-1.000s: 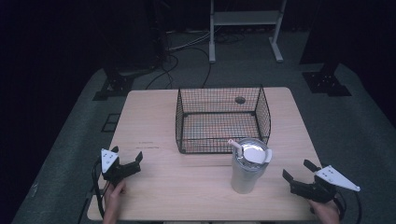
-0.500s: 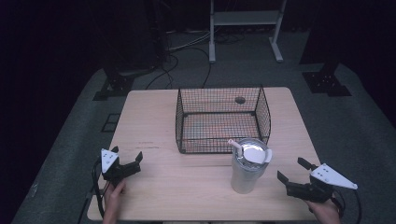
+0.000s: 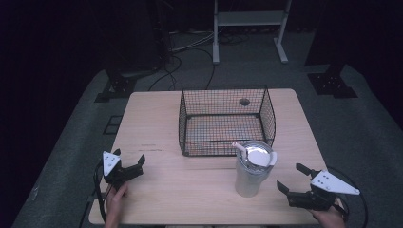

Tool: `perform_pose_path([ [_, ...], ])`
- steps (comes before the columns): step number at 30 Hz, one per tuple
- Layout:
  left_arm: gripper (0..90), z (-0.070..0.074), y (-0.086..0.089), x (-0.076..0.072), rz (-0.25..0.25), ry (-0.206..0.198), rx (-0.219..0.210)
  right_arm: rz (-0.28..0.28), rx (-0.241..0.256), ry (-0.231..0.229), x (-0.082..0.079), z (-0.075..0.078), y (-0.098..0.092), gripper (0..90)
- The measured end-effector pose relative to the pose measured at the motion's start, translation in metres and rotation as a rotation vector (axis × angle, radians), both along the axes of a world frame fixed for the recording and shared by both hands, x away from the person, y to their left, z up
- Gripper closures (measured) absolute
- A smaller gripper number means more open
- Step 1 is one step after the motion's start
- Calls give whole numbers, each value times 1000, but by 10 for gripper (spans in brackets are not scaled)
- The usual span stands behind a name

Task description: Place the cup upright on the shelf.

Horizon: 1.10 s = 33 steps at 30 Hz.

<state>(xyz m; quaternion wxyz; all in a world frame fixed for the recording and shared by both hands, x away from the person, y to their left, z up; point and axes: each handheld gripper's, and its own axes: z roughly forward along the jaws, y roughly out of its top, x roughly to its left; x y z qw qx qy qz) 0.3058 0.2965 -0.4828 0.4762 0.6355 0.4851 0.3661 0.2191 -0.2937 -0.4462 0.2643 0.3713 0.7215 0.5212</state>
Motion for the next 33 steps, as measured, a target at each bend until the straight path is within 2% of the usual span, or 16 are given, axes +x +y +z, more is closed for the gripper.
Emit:
perform_pose_path([
  [11, 0, 0, 0, 0, 0, 0, -1, 59, -7, -10, -7, 5, 6, 67],
  [19, 0, 0, 0, 0, 1, 0, -2, 135, -12, -2, -11, 7, 17, 67],
  [27, 0, 0, 1, 0, 0, 0, -3, 199, -13, 11, -8, 9, 31, 66],
  [33, 0, 0, 1, 0, 1, 0, -5, 227, -10, 10, -4, 9, 38, 66],
])
